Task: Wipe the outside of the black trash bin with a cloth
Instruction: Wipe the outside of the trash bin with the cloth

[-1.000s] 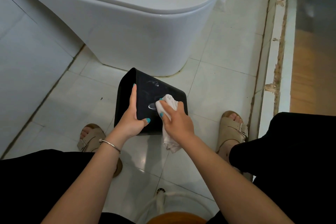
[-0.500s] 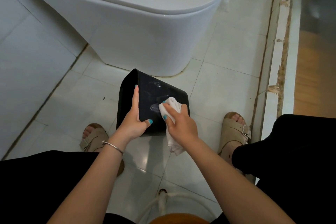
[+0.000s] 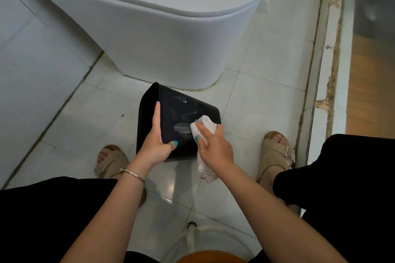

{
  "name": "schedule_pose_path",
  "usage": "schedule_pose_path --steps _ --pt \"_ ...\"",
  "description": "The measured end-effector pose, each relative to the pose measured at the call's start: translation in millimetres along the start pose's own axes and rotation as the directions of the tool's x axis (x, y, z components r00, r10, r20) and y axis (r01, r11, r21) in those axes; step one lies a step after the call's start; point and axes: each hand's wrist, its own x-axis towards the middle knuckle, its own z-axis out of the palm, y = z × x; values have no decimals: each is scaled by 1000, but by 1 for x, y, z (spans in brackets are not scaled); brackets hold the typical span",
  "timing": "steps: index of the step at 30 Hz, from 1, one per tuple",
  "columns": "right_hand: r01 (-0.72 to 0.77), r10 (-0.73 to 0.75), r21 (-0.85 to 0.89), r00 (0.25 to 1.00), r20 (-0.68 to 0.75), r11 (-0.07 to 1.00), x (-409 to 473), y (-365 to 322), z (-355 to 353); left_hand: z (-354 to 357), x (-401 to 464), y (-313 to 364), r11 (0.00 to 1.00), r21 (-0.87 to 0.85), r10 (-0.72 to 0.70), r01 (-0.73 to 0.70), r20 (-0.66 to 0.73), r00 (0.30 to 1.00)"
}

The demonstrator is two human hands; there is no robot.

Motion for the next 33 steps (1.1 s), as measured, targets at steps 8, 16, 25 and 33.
schedule_pose_path --steps 8,16,25,33 --pt "180 -173 86 981 -83 980 3 -12 -4 1 7 9 999 45 29 -30 33 999" --pt "-111 139 261 986 -90 959 22 18 -10 -1 3 7 999 28 25 -26 37 999" --pt "39 46 416 980 -194 909 47 -40 -24 11 -3 -6 998 58 11 -14 39 999" --pt "16 12 146 982 -189 989 50 -38 -15 25 -4 -5 998 65 14 -17 48 999"
